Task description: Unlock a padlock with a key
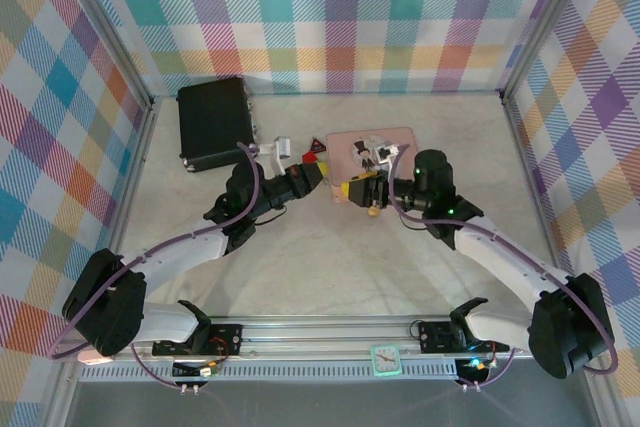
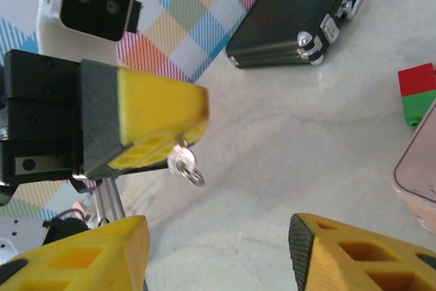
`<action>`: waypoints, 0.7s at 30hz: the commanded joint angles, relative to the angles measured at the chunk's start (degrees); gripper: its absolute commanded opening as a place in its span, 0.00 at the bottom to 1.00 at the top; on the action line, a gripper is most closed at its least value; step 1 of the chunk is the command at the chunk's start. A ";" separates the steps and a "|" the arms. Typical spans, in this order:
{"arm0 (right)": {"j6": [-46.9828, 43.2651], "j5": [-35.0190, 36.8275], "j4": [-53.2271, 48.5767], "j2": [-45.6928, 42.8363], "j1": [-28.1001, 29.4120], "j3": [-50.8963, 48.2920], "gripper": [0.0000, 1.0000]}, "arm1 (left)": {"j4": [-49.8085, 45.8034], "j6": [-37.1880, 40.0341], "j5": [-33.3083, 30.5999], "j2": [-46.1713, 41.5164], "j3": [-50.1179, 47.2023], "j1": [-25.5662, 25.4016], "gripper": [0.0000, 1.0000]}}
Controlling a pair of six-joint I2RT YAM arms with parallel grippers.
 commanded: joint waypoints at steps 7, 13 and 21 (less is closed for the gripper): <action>20.23 0.13 29.71 4.23 -0.06 -6.85 0.57 | 14.47 1.03 0.33 2.72 -1.78 -0.67 0.00; 26.03 -2.52 39.63 9.97 0.02 -5.99 0.48 | 21.86 -0.84 0.96 4.40 -3.77 -1.14 0.00; 27.86 -4.03 45.73 14.00 2.05 -4.82 0.43 | 22.57 -1.06 0.20 4.60 -3.62 -1.30 0.00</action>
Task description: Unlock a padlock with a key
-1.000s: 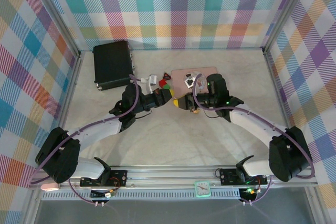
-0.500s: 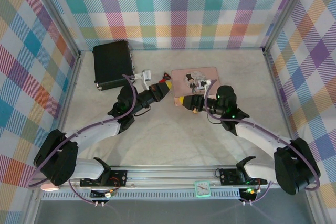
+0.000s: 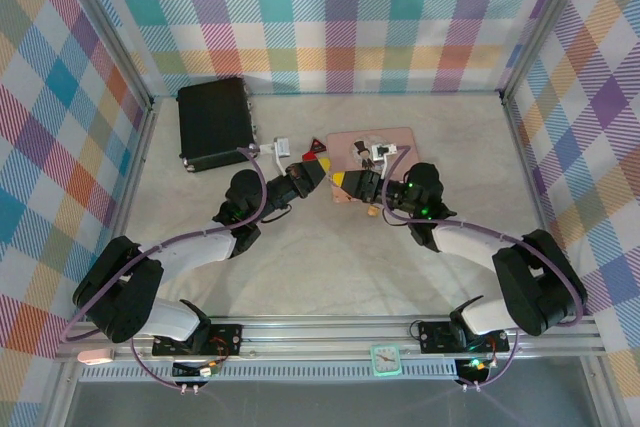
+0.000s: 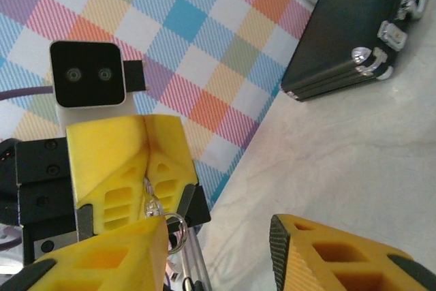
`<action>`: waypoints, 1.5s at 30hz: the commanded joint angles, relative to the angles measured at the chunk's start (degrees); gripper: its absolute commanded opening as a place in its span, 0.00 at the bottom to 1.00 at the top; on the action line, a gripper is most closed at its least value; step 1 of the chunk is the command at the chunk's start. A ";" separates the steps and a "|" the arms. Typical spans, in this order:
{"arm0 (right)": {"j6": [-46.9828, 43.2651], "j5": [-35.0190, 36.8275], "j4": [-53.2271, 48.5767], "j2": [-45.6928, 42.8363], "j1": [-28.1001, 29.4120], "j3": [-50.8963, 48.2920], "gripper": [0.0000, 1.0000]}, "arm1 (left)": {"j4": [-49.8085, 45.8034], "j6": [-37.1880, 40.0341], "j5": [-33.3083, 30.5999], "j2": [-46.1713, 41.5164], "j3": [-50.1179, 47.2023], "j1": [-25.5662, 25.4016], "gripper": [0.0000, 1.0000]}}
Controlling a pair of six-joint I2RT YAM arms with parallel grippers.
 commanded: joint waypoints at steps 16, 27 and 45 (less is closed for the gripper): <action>2.48 -1.41 10.02 2.03 1.66 2.61 0.29 | 6.16 -2.37 -1.03 0.36 -1.00 -0.93 0.00; 4.63 -2.19 14.07 4.98 1.83 3.82 0.10 | 7.69 -3.38 -2.21 0.71 -1.44 -1.74 0.00; -33.22 2.82 -37.54 -14.24 1.23 5.04 0.00 | -16.44 -3.07 -7.28 -6.12 -2.16 0.19 0.85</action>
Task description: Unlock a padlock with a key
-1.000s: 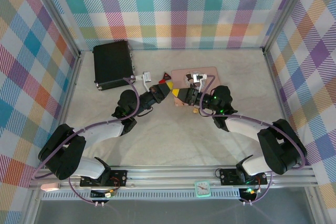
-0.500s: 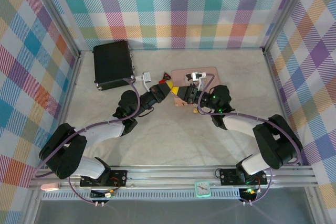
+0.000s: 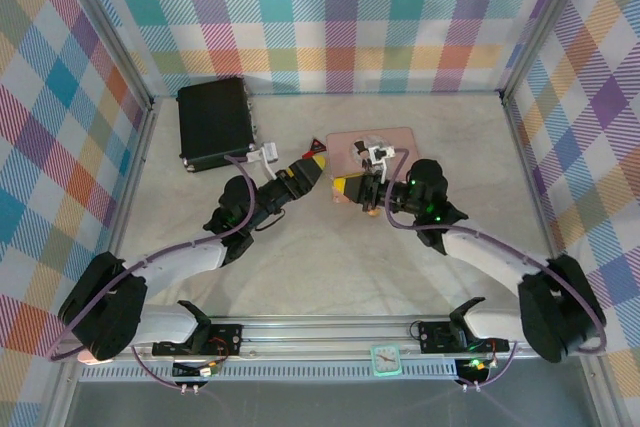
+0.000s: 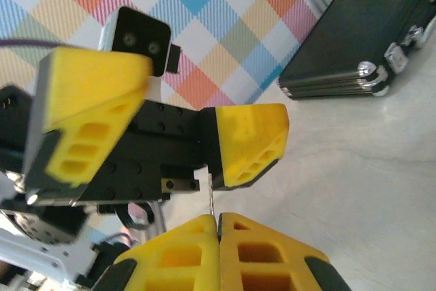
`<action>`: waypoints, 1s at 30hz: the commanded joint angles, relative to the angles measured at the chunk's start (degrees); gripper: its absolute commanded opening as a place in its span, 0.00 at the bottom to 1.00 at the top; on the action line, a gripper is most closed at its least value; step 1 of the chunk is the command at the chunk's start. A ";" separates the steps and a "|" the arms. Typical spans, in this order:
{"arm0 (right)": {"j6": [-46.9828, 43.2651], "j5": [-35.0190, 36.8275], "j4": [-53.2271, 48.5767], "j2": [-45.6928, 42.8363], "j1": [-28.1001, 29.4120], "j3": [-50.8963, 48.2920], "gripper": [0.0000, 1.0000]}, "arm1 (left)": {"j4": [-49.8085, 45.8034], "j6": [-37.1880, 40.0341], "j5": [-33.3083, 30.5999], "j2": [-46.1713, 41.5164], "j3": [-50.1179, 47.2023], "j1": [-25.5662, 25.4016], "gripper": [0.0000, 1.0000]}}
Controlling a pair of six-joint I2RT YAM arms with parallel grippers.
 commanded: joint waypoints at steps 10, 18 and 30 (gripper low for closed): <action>-21.19 17.75 -39.44 -14.40 -2.13 0.29 0.00 | -21.41 7.03 -0.05 11.47 7.64 -7.63 0.76; -17.21 20.30 -42.85 -17.08 -10.82 -5.57 0.00 | -26.58 10.01 -0.67 24.85 17.00 -12.11 0.72; -9.84 15.39 -39.90 -16.98 -20.13 -7.73 0.00 | -36.08 18.04 -5.10 41.32 33.09 -12.78 0.75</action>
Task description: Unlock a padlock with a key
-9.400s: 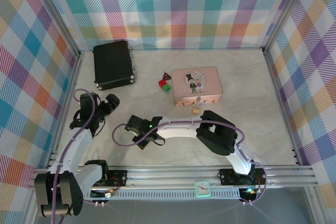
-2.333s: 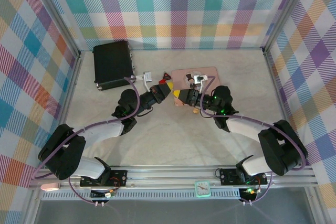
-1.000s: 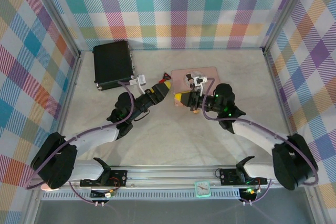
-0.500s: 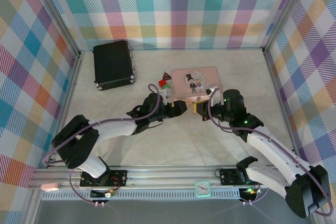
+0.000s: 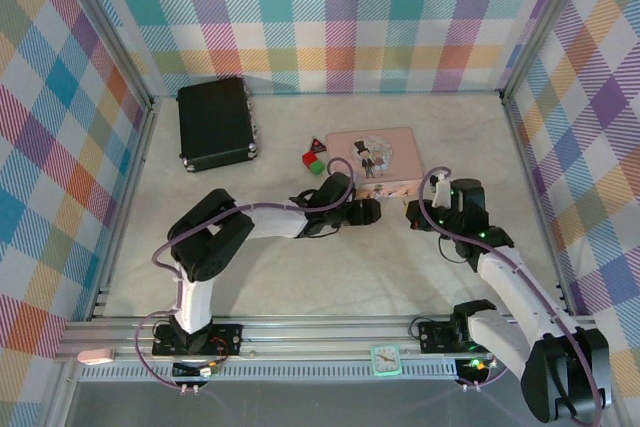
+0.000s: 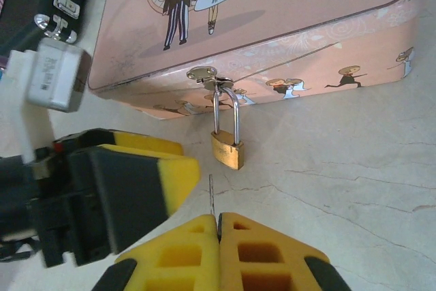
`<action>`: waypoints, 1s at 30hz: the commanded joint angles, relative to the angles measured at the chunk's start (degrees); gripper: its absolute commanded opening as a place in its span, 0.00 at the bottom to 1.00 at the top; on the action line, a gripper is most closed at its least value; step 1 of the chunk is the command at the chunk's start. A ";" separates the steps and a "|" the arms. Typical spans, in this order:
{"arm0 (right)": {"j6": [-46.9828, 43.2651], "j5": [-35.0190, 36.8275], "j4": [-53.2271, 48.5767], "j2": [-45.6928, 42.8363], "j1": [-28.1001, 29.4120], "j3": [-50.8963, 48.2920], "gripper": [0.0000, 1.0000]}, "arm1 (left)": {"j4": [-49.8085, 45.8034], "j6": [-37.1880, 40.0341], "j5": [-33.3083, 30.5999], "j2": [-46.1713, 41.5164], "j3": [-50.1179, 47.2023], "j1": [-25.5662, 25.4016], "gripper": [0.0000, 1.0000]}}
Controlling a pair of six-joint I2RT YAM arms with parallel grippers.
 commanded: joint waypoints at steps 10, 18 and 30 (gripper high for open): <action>3.01 -3.59 2.93 0.42 -1.53 -0.42 0.00 | -4.10 6.95 -1.20 10.73 12.25 -0.34 0.62; 4.16 -3.59 3.01 -0.08 -2.36 -1.16 0.00 | -3.14 5.29 -1.20 13.35 12.62 -0.35 0.39; 6.60 -7.74 4.47 3.08 -3.41 -2.43 0.00 | 0.42 -3.52 -0.20 11.59 7.97 -0.18 0.06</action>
